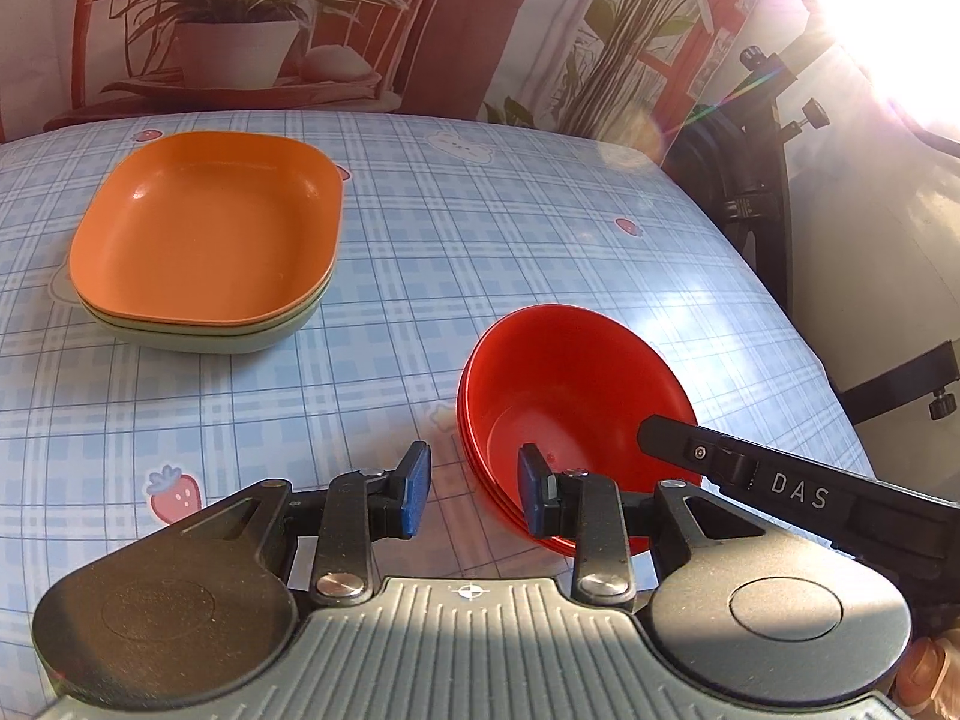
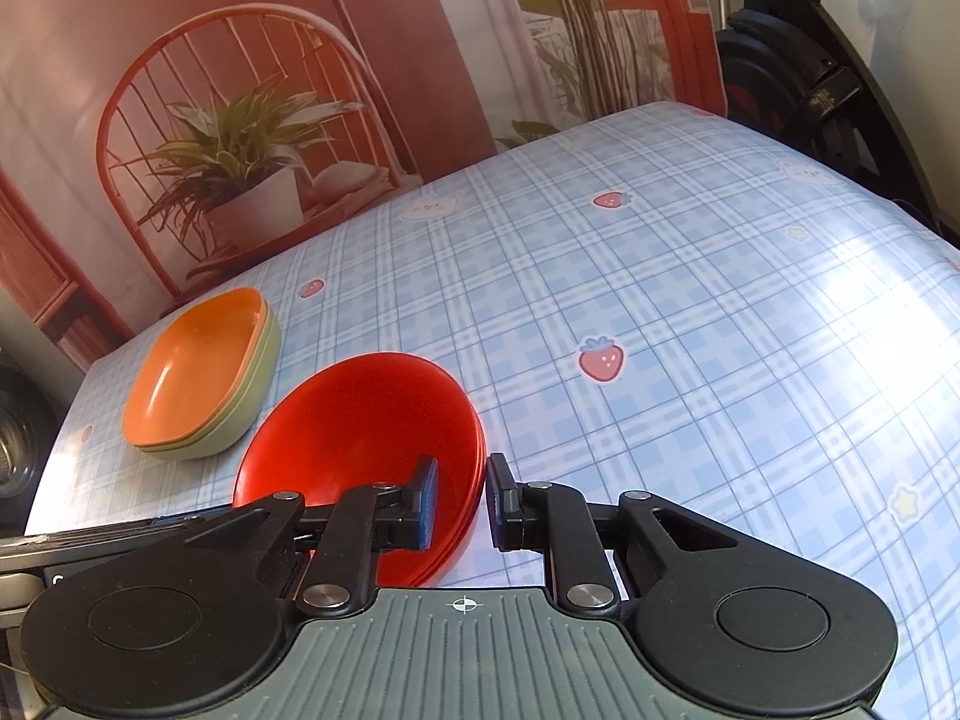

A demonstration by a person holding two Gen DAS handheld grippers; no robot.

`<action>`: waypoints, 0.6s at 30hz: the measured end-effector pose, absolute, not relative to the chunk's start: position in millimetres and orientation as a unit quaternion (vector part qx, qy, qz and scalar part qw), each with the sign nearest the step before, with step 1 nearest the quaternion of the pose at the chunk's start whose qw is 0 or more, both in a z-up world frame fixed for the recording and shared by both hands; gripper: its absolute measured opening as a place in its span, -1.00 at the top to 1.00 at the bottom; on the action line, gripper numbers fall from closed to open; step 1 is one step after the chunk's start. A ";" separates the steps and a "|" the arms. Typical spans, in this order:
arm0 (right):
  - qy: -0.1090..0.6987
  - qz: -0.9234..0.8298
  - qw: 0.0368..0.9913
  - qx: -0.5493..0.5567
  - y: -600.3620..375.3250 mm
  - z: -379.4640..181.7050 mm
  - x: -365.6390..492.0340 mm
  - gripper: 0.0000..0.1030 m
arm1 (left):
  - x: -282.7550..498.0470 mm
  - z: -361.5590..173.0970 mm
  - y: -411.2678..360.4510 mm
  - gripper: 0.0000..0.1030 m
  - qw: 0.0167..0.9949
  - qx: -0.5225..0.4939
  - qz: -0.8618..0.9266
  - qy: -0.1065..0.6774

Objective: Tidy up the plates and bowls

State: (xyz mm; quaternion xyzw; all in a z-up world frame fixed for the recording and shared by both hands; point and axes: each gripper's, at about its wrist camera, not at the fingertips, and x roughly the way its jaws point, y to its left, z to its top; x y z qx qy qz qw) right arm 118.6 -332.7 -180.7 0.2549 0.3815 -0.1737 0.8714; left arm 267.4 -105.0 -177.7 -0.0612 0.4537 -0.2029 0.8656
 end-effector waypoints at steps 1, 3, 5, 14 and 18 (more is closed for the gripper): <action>0.382 -0.173 0.871 0.256 -333.2 -181.1 119.0 0.67 | 267.5 -179.1 -105.1 0.36 0.864 -0.062 -0.204 0.455; 0.383 -0.172 0.871 0.257 -333.8 -181.9 119.6 0.67 | 268.0 -181.1 -105.5 0.36 0.863 -0.063 -0.206 0.456; 0.384 -0.172 0.870 0.258 -333.9 -182.9 120.1 0.67 | 268.0 -181.9 -105.6 0.36 0.863 -0.064 -0.209 0.455; 0.385 -0.169 0.870 0.257 -333.8 -184.4 121.5 0.70 | 265.2 -185.2 -99.9 0.44 0.863 -0.083 -0.215 0.450; 0.385 -0.169 0.871 0.256 -334.5 -185.3 122.1 0.73 | 263.1 -185.4 -100.1 0.60 0.862 -0.091 -0.220 0.448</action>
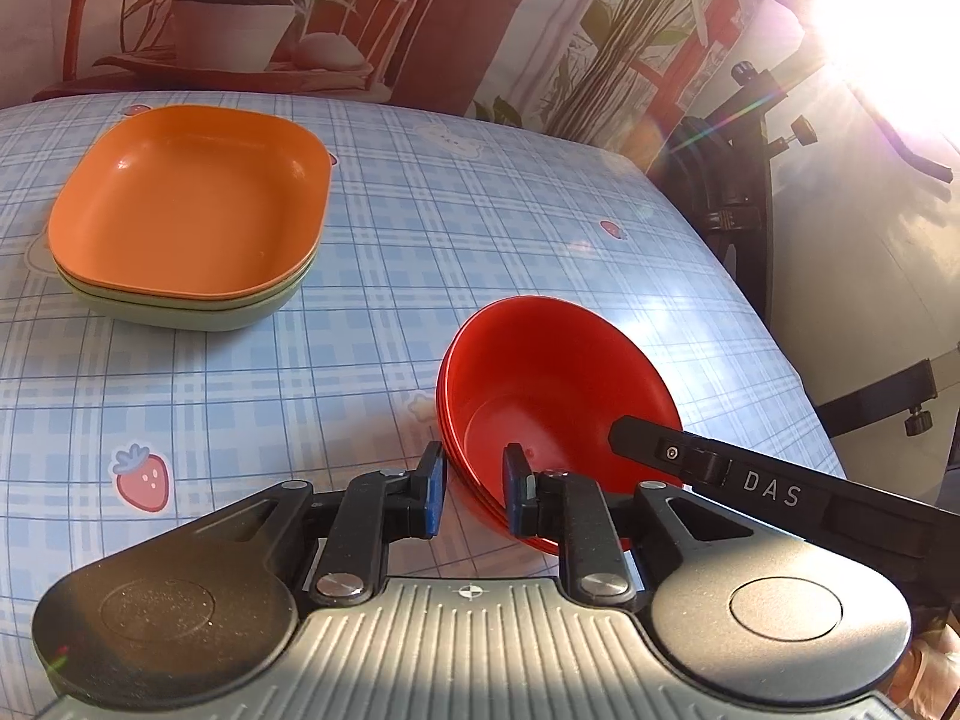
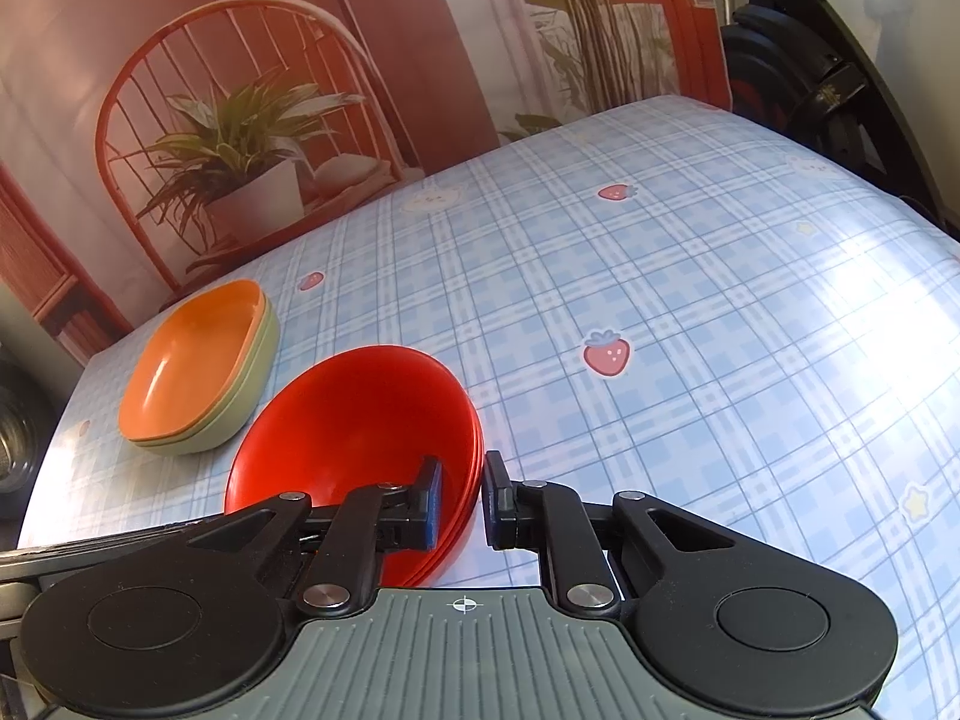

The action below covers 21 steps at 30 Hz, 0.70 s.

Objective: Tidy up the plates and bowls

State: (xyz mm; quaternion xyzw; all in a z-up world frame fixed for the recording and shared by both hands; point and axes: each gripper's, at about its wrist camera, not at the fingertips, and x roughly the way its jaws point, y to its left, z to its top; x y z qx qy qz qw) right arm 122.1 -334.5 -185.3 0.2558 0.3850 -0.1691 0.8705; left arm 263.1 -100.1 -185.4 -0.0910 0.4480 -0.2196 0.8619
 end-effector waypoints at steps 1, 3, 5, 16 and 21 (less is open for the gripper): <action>0.385 -0.169 0.871 0.256 -334.5 -185.4 122.1 0.74 | 262.5 -185.3 -100.6 0.60 0.863 -0.090 -0.219 0.447; 0.386 -0.168 0.870 0.256 -334.4 -185.5 122.1 0.76 | 261.5 -185.5 -101.0 0.60 0.864 -0.088 -0.219 0.446; 0.385 -0.168 0.871 0.256 -334.5 -186.0 121.9 0.76 | 261.0 -185.8 -101.8 0.60 0.865 -0.085 -0.218 0.445; 0.383 -0.169 0.872 0.253 -333.0 -184.5 121.5 0.80 | 258.3 -185.4 -103.3 0.60 0.867 -0.079 -0.216 0.442; 0.383 -0.171 0.873 0.248 -331.5 -181.0 121.8 0.81 | 258.8 -184.4 -102.8 0.60 0.865 -0.083 -0.215 0.446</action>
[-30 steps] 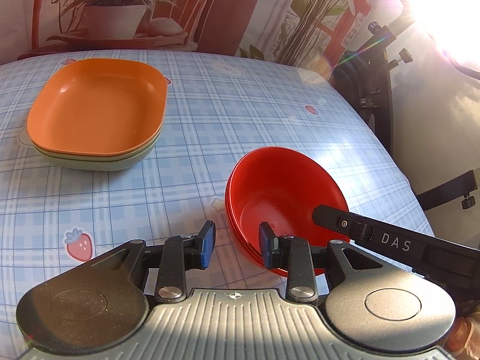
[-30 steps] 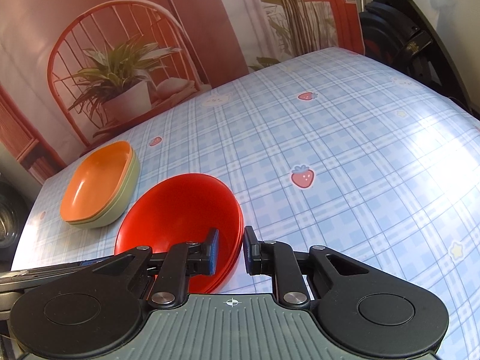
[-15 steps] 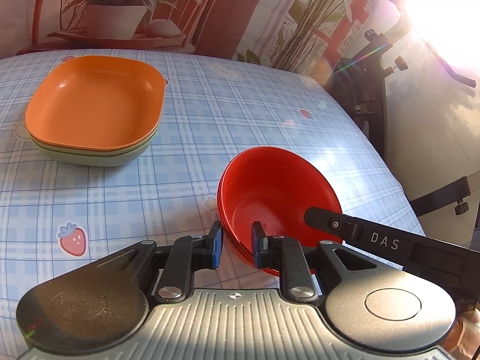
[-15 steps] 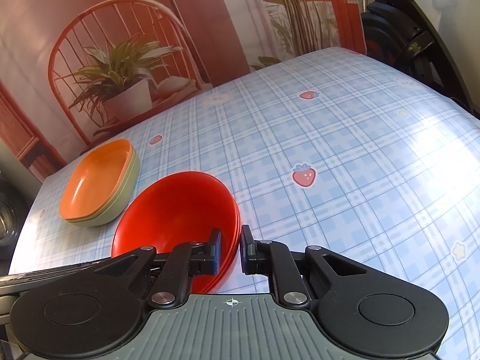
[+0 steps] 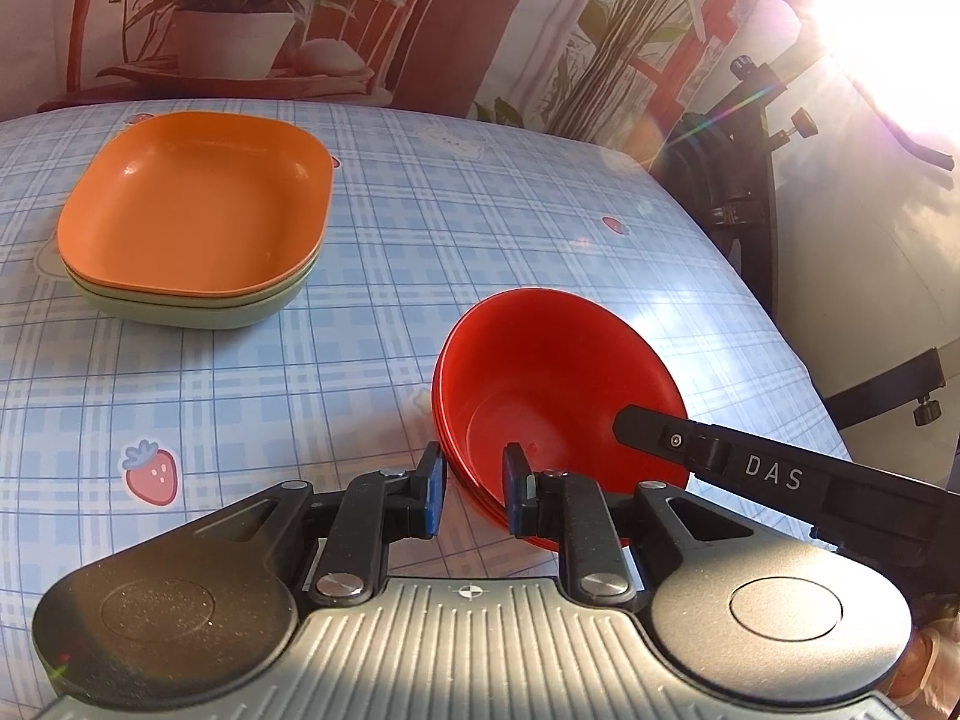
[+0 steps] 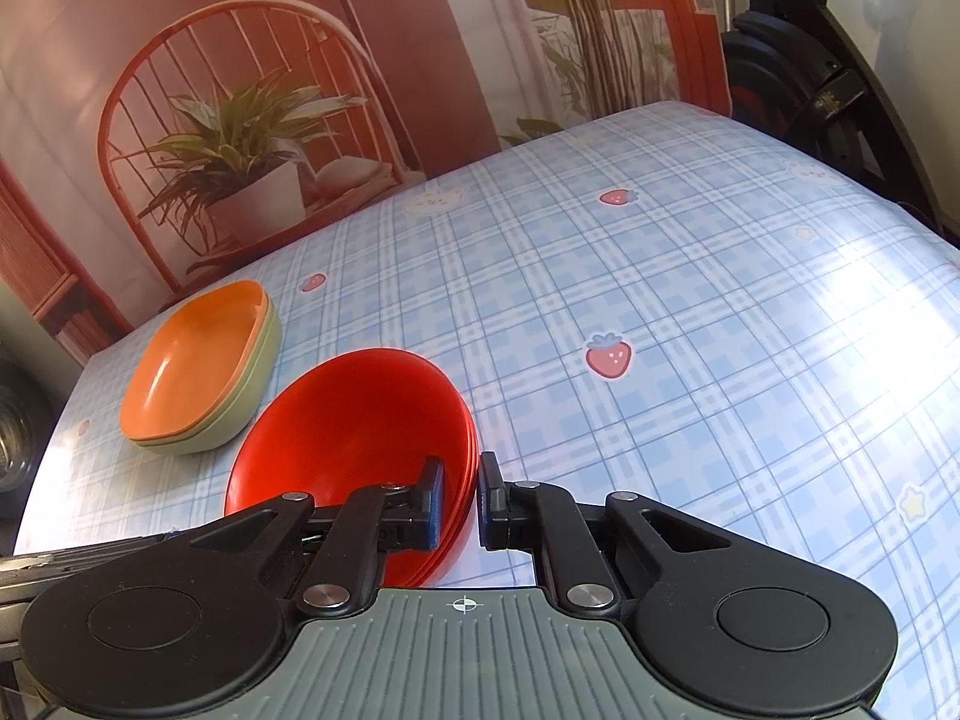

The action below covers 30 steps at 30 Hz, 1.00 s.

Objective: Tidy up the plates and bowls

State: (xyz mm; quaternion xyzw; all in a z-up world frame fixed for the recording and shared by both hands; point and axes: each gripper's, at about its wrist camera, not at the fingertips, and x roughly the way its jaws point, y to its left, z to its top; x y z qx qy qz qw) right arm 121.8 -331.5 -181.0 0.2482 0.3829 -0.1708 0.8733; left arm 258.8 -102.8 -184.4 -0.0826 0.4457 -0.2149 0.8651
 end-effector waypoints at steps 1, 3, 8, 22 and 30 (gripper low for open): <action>0.382 -0.171 0.874 0.247 -331.1 -179.6 121.9 0.81 | 259.2 -184.3 -101.4 0.60 0.864 -0.085 -0.216 0.446; 0.381 -0.172 0.875 0.244 -329.6 -176.4 122.2 0.81 | 259.4 -182.7 -99.0 0.60 0.865 -0.087 -0.217 0.444; 0.380 -0.167 0.879 0.234 -323.9 -164.3 129.9 0.81 | 258.6 -175.6 -90.6 0.60 0.869 -0.090 -0.220 0.434; 0.358 -0.093 0.905 0.210 -275.5 -113.0 227.5 0.80 | 286.3 -123.6 -20.2 0.60 0.899 -0.118 -0.173 0.384; 0.360 -0.056 0.912 0.188 -244.5 -113.1 294.9 0.80 | 315.9 -106.4 25.8 0.60 0.911 -0.112 -0.133 0.373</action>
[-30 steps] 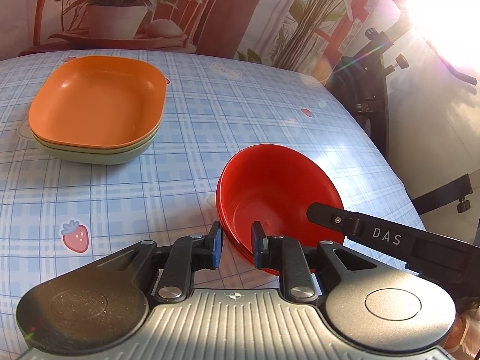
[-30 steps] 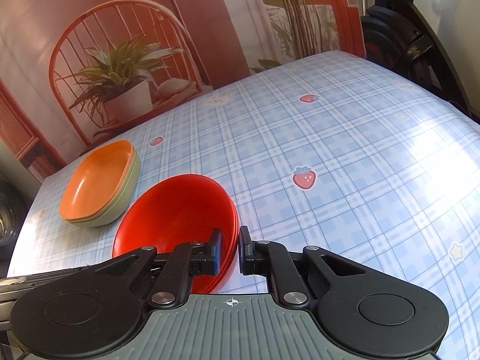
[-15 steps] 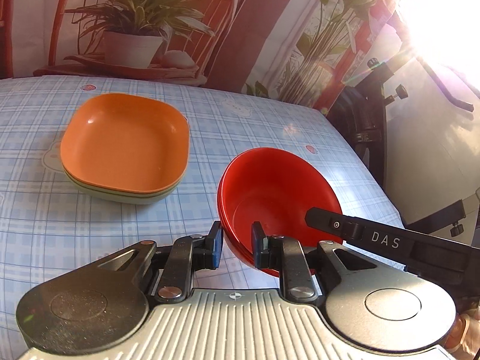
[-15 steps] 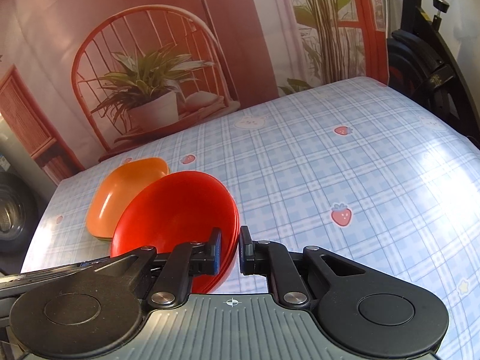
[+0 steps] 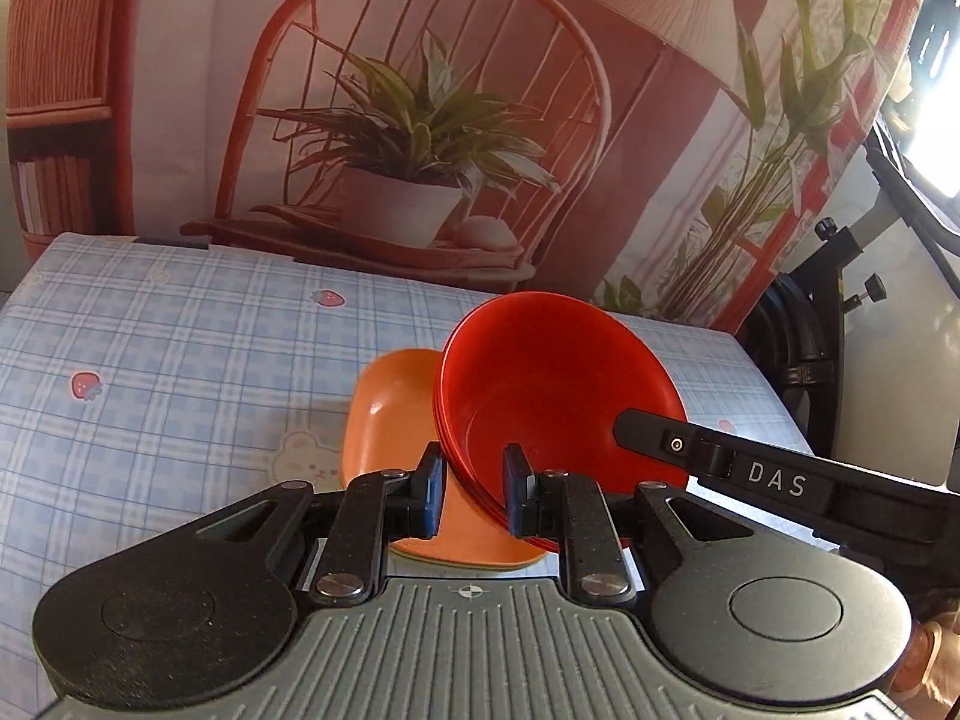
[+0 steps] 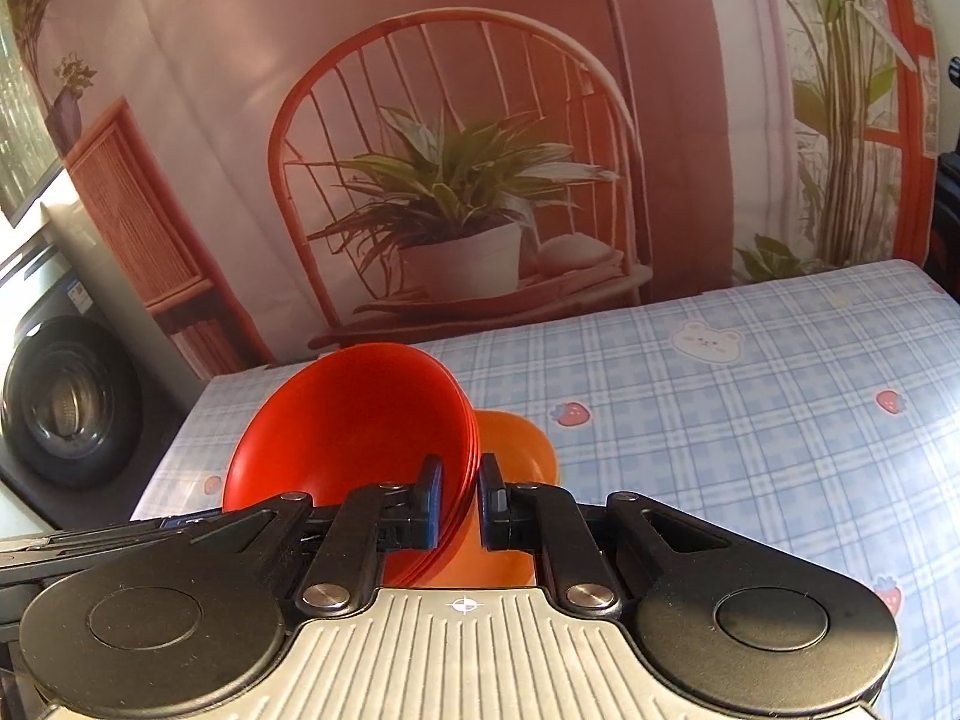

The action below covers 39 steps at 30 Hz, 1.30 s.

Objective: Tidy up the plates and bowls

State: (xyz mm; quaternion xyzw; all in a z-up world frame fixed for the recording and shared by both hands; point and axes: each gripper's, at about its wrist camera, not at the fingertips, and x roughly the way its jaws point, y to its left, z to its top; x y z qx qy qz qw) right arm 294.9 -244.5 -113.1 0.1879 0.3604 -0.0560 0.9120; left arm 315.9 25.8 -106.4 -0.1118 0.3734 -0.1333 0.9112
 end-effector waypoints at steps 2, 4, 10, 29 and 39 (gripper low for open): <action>0.366 -0.054 0.910 0.187 -239.3 -119.6 308.8 0.80 | 324.3 -106.3 34.1 0.60 0.911 -0.115 -0.126 0.376; 0.375 -0.057 0.907 0.181 -236.6 -126.3 317.9 0.80 | 330.4 -108.0 39.1 0.60 0.909 -0.117 -0.121 0.380; 0.391 -0.073 0.897 0.193 -245.3 -148.1 326.4 0.80 | 345.7 -119.8 38.2 0.60 0.907 -0.106 -0.122 0.388; 0.422 -0.083 0.884 0.185 -254.8 -178.5 322.7 0.81 | 349.8 -158.3 18.0 0.59 0.902 -0.057 -0.116 0.412; 0.415 -0.087 0.889 0.171 -256.2 -172.6 318.2 0.64 | 343.4 -144.4 6.6 0.47 0.920 0.010 -0.077 0.385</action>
